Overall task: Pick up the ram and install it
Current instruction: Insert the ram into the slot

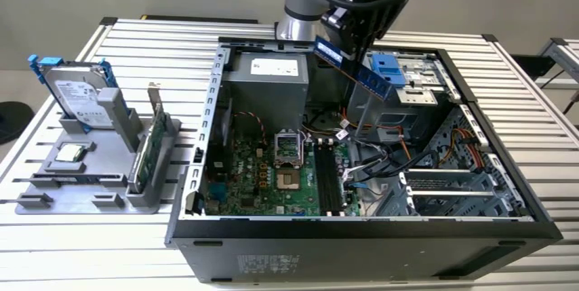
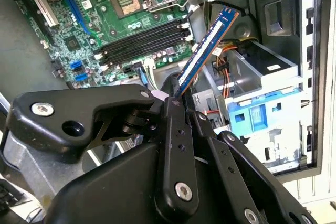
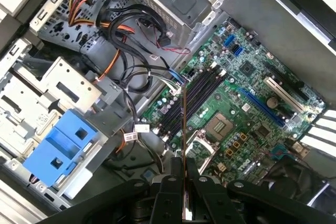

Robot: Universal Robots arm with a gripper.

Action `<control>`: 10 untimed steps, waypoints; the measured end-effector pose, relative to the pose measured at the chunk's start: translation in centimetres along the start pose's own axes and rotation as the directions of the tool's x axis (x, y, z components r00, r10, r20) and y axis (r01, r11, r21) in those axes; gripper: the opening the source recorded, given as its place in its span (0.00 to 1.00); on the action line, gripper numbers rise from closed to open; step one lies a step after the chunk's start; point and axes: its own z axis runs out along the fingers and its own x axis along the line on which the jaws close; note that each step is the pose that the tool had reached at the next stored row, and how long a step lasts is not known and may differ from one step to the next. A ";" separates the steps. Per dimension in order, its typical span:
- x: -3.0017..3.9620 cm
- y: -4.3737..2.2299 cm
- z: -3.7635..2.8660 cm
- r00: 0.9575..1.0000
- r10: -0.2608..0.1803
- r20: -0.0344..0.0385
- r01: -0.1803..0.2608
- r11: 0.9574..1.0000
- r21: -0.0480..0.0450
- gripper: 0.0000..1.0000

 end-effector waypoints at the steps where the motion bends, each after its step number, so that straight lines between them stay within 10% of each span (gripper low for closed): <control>1: 0.00 0.00 0.00 1.000 0.005 0.000 -0.005 1.000 0.000 0.00; 10: 0.00 0.00 0.00 0.999 0.049 0.000 -0.049 0.999 0.000 0.00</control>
